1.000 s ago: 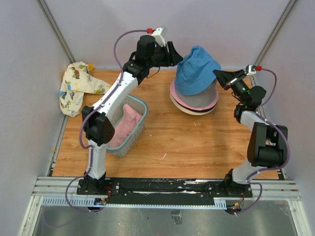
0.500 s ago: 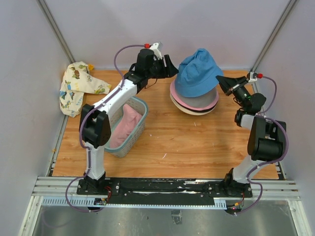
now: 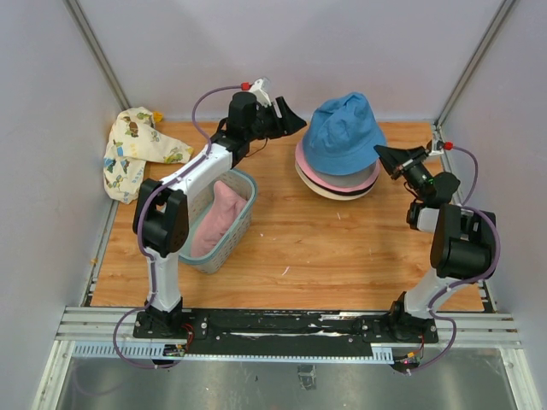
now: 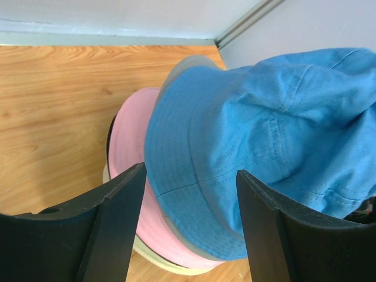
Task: Stack the hats
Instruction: Stack the hat on the hat.
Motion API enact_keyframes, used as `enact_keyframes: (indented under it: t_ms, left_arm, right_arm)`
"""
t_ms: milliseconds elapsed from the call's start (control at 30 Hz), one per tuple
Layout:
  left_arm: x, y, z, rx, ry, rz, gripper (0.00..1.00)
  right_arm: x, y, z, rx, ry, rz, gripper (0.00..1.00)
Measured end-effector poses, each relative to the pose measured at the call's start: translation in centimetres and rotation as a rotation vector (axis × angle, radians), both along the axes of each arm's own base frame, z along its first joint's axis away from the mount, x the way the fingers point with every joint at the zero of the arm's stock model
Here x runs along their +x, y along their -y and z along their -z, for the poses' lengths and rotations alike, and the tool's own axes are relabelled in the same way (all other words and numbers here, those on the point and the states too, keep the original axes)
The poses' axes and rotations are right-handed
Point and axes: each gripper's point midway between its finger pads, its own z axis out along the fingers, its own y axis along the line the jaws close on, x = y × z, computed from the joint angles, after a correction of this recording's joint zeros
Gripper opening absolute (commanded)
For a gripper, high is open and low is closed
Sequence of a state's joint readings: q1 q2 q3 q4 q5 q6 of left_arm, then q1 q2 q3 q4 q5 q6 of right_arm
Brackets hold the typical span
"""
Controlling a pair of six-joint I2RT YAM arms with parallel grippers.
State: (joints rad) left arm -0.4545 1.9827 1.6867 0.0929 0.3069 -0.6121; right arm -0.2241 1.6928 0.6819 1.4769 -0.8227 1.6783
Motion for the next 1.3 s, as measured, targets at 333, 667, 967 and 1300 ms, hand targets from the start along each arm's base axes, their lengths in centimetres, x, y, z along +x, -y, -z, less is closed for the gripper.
enact_keyframes:
  t_ms: [333,667,967,1300]
  left_arm:
    - [-0.4,0.9,-1.2,-0.080,0.008,0.040,0.68]
    - [-0.4,1.9,-0.9,-0.147,-0.016,0.081,0.69]
    - [0.0,2.7,2.1,-0.163,-0.093,0.093,0.70]
    - [0.4,2.6,2.4,-0.226,-0.102,0.078,0.68]
  right_arm:
    - [-0.2,0.9,2.4,-0.020,-0.031,0.033,0.01]
    - [0.1,1.3,3.8,-0.027,-0.054,0.048,0.02]
    - [1.1,1.5,2.7,-0.054,-0.028,0.048,0.15]
    - [1.8,2.1,3.3,-0.082,-0.058,0.066,0.22]
